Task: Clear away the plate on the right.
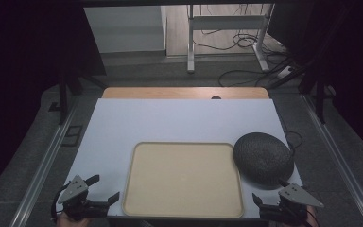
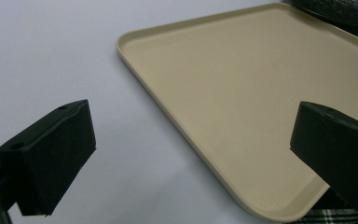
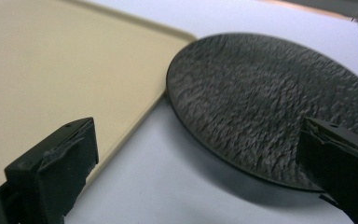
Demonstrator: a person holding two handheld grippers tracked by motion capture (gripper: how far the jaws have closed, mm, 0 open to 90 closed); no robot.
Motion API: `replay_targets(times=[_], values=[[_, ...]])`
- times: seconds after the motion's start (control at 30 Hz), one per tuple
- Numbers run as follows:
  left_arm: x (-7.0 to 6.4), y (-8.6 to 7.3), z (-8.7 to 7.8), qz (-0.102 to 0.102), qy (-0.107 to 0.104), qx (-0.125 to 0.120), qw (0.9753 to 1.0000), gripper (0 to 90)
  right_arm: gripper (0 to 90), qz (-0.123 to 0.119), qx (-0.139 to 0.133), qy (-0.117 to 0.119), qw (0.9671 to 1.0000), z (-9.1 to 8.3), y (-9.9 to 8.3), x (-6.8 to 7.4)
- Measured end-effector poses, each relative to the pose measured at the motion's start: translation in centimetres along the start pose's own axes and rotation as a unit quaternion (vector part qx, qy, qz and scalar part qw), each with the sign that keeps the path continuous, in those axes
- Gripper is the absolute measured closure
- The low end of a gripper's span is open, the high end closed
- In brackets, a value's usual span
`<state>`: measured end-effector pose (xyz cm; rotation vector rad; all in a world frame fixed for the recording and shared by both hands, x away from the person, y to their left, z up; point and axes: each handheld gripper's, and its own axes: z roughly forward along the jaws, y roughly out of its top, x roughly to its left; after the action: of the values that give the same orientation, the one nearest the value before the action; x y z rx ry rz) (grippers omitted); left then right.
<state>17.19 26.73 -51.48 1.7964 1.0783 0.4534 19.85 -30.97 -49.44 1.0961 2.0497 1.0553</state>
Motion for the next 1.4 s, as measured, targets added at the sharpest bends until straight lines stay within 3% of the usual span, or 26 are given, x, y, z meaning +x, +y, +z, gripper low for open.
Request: replay_targets(times=[0.27,0.87,1.1,1.4], values=[[0.1,0.1,0.1,-0.001,0.006,0.005,1.0000,0.0,0.0,-0.033,0.022,0.001,0.9992,0.4,-0.1,0.7],[0.1,0.1,0.2,0.000,0.011,0.011,0.9999,0.0,0.0,-0.016,0.033,0.010,0.9993,0.6,-0.1,0.9],[0.0,0.1,0.2,0.001,0.012,0.013,0.9998,0.0,0.0,-0.007,0.021,0.003,0.9998,0.6,0.2,0.7],[0.1,0.1,0.2,0.000,0.013,0.013,0.9998,0.0,0.0,-0.018,0.038,-0.009,0.9991,1.6,0.4,0.8]])
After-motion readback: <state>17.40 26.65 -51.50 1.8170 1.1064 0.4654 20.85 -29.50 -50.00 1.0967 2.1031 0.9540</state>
